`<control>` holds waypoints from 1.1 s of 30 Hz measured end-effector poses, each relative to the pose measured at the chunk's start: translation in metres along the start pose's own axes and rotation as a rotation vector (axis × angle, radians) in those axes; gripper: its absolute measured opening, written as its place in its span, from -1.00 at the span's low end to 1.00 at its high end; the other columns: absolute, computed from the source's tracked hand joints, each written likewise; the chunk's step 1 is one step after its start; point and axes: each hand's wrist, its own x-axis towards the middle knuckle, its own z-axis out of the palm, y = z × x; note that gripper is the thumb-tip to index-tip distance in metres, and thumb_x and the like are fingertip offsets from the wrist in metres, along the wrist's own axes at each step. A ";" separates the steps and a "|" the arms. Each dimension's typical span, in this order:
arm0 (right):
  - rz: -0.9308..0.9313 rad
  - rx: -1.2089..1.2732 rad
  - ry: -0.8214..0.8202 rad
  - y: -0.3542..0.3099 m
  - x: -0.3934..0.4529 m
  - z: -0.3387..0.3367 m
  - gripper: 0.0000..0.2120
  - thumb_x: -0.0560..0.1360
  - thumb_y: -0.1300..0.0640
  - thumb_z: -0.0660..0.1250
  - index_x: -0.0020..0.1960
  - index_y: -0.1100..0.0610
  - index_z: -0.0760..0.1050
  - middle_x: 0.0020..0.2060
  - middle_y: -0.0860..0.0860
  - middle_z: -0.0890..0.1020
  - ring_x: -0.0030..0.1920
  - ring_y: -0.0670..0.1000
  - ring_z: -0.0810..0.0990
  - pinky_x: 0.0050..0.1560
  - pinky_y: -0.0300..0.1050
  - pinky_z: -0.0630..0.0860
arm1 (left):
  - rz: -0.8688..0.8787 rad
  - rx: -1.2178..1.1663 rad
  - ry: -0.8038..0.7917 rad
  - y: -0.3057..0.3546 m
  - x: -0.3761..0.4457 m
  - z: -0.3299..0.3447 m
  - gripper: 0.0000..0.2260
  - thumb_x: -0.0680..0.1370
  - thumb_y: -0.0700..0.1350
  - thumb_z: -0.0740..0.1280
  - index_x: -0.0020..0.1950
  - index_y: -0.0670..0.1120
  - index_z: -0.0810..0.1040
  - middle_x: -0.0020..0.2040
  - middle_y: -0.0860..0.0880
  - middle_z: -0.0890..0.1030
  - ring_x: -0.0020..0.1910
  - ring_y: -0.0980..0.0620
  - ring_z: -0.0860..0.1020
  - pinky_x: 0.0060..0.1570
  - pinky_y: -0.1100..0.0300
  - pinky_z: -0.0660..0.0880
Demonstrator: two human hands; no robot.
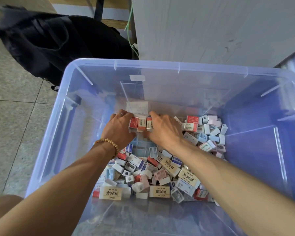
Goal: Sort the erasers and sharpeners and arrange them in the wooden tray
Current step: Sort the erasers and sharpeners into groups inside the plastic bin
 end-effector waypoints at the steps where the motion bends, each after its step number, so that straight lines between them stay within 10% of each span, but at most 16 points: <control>1: -0.014 0.009 -0.012 0.004 -0.002 -0.004 -0.50 0.50 0.05 0.47 0.32 0.20 0.37 0.08 0.03 0.62 -0.17 -0.04 0.49 -0.40 -0.42 0.25 | -0.003 0.024 0.000 0.001 -0.001 -0.001 -0.55 0.42 -0.14 0.48 0.30 -0.13 0.52 0.23 -0.14 0.50 0.18 -0.18 0.45 0.15 0.03 0.44; 10: -0.006 0.019 -0.301 0.036 -0.047 -0.050 -0.82 0.52 0.19 0.37 0.12 0.13 0.61 -0.03 -0.03 0.66 -0.05 0.00 0.65 -0.05 -0.22 0.56 | 0.108 0.045 -0.338 0.028 -0.031 -0.017 -0.59 0.44 0.02 0.50 0.24 0.01 0.50 0.11 0.04 0.62 0.00 0.03 0.59 0.00 0.17 0.54; 17: -0.120 -0.238 -0.599 0.027 -0.071 -0.041 -0.22 0.41 -0.13 0.49 0.54 -0.10 0.23 0.40 0.08 0.39 0.41 0.13 0.36 0.37 0.08 0.35 | 0.088 -0.028 -0.512 0.039 -0.042 0.008 -0.45 0.40 0.04 0.53 0.30 -0.03 0.40 0.12 -0.03 0.63 0.01 -0.03 0.59 -0.07 0.17 0.51; 21: -0.013 -0.017 -0.568 0.032 -0.066 -0.040 -0.34 0.44 0.04 0.51 0.47 -0.05 0.35 0.25 0.02 0.55 0.13 0.05 0.57 0.11 -0.02 0.54 | 0.025 -0.160 -0.477 0.046 -0.043 0.015 -0.47 0.35 -0.08 0.56 0.25 -0.04 0.44 0.07 -0.03 0.65 -0.05 -0.03 0.60 -0.07 0.15 0.56; 25: 0.009 0.038 -0.546 0.033 -0.066 -0.050 -0.46 0.43 0.13 0.50 0.35 -0.01 0.40 -0.11 -0.12 0.47 -0.20 -0.11 0.47 -0.32 -0.23 0.32 | 0.002 -0.225 -0.497 0.043 -0.043 0.016 -0.48 0.32 -0.11 0.57 0.20 -0.02 0.43 0.00 0.02 0.61 -0.06 0.01 0.59 -0.10 0.17 0.58; 33: 0.230 0.276 -0.407 0.047 -0.069 -0.073 -0.68 0.38 0.12 0.48 0.02 0.01 0.39 -0.18 -0.09 0.55 -0.29 -0.06 0.51 -0.34 -0.13 0.38 | 0.065 -0.300 -0.505 0.052 -0.041 0.015 -0.57 0.38 -0.21 0.56 0.16 -0.03 0.48 0.02 0.05 0.58 -0.10 0.12 0.56 -0.33 0.43 0.42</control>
